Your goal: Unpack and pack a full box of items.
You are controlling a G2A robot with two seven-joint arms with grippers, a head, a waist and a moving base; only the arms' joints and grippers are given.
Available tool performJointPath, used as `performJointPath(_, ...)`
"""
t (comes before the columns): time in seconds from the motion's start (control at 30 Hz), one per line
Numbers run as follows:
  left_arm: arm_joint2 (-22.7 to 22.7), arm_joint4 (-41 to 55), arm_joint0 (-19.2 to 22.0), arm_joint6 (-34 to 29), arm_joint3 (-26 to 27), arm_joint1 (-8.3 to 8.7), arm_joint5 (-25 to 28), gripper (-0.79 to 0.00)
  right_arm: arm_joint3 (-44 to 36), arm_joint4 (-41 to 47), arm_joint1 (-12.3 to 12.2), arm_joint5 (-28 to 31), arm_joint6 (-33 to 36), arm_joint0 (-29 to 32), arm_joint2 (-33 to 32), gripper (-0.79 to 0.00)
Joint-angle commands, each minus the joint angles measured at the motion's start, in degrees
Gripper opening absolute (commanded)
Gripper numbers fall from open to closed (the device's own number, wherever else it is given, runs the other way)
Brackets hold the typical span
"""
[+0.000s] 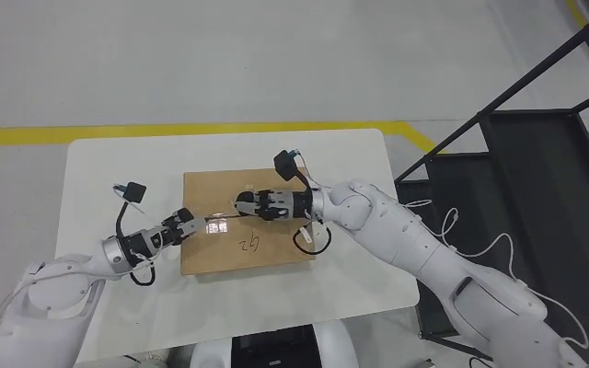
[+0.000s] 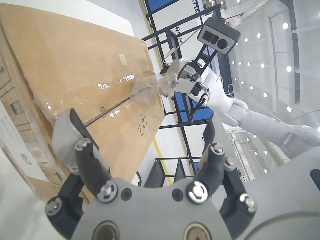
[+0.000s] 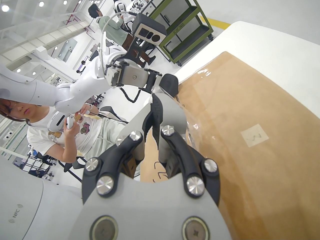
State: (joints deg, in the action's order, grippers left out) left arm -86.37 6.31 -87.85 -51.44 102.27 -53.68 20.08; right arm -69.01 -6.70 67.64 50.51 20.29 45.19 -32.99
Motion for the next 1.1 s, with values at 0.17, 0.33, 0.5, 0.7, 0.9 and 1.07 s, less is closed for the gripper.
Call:
performJointPath(0.17,0.19,0.19,0.3,-0.14,-0.27,0.05,0.13,0.0,0.86,0.33,1.2,0.07,1.59,0.14,0.7,-0.785)
performJointPath(0.33,0.15,4.85,0.66,-2.02,-0.07,0.06,0.61,0.0,0.81,0.08,1.53,0.69,2.43,0.15,0.05,-0.785)
performJointPath(0.5,0.37,10.67,1.68,-5.52,-0.43,0.1,0.54,0.0,-0.45,-1.76,1.41,0.79,2.61,0.62,-1.41,-0.422)
performJointPath(0.7,1.2,11.2,2.82,-6.51,-1.29,0.1,-0.31,0.0,-3.05,-4.82,0.76,0.93,3.06,1.87,-3.76,0.0)
performJointPath(0.9,2.12,11.61,3.29,-6.28,-1.91,0.01,-1.02,0.0,-5.12,-6.11,0.14,1.56,3.93,3.47,-5.65,0.0)
performJointPath(1.07,2.36,12.51,3.31,-6.5,-2.12,0.02,-1.88,0.0,-6.89,-5.8,-0.43,4.72,5.12,4.47,-7.08,0.0)
